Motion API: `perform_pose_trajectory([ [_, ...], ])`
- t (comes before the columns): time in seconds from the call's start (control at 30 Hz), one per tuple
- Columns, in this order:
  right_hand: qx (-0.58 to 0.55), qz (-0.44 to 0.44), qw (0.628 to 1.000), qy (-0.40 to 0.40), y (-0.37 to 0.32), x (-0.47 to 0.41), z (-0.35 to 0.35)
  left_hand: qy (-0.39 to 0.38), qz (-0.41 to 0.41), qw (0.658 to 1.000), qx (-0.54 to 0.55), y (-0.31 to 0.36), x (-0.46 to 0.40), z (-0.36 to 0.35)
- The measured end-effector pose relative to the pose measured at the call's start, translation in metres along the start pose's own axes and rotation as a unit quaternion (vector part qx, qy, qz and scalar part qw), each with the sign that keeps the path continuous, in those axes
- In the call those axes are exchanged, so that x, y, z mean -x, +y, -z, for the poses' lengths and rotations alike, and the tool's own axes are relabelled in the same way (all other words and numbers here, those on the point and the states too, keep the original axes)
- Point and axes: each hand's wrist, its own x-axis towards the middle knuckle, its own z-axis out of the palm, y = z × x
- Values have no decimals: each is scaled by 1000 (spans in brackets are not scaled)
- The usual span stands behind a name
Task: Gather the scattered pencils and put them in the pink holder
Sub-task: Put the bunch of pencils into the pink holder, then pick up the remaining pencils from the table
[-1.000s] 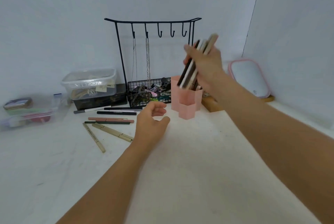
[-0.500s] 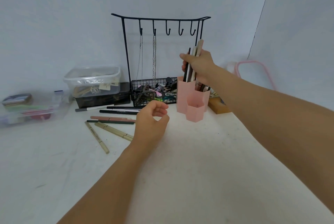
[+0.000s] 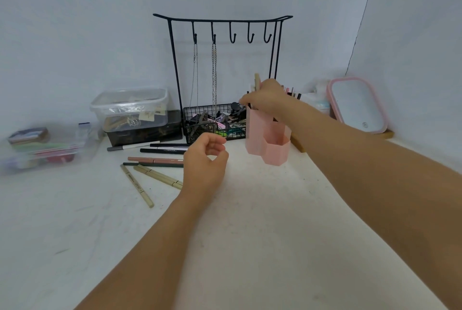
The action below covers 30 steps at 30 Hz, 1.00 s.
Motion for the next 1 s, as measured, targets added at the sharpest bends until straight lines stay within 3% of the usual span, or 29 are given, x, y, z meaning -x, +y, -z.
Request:
perform_pose_trajectory([
  [0.07,-49,9,999,-2,8,-1,-5,-2,-1,1000,-2,-1,0,0],
  [0.27,-141,75,982,97,20,13,-17,12,-10,1000,15,1,0,2],
  [0.37,-123,171,962,177,11,24,-9,17,-11,1000,22,7,-2,6],
  [0.5,-47,338,894,291,-12,54,-16,29,34,999,17,22,-16,28],
  [0.57,-37,387,888,246,-25,72,-32,27,55,998,-17,24,-28,50],
  [0.67,70,388,919,16,-31,87,-68,32,72,993,-85,17,-43,93],
  [0.73,153,357,916,-102,-25,86,-93,50,81,988,-121,4,-43,121],
  [0.87,224,304,915,-146,-18,70,-127,73,98,976,-180,-31,-23,155],
  [1.0,285,273,901,-179,-27,46,-157,105,119,973,-165,-58,-15,164],
])
